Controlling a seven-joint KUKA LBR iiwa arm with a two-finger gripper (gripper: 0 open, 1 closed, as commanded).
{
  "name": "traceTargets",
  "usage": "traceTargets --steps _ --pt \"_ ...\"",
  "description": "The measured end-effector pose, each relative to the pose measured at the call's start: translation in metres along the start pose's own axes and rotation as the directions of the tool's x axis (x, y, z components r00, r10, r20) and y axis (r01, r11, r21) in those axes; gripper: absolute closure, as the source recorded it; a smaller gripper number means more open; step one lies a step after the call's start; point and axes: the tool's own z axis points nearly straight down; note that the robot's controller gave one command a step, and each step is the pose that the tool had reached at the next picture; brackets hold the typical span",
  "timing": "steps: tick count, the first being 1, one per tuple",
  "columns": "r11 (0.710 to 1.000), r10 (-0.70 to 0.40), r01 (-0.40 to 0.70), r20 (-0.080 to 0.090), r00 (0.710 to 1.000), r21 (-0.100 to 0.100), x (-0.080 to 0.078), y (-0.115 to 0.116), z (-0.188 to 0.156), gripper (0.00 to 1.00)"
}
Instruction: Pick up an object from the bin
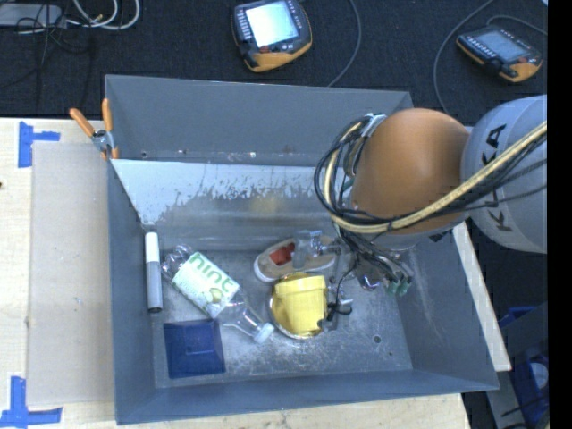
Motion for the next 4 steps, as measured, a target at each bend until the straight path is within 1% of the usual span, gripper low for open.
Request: traceTargets --steps 1,2,3,4 --pt "0.975 -0.221 0.221 -0.005 0.975 -0.003 -0.02 0.017 0.065 0.0" --pt "0.999 0.047 -0.047 -0.008 0.999 -0.002 -0.031 -0.003 0.089 0.0" --pt "0.999 0.045 -0.045 -0.008 0.999 -0.002 -0.031 -0.002 0.088 1.0" --pt "1.0 0.003 -0.003 0.004 1.0 -0.002 -0.083 0.013 -0.028 1.0"
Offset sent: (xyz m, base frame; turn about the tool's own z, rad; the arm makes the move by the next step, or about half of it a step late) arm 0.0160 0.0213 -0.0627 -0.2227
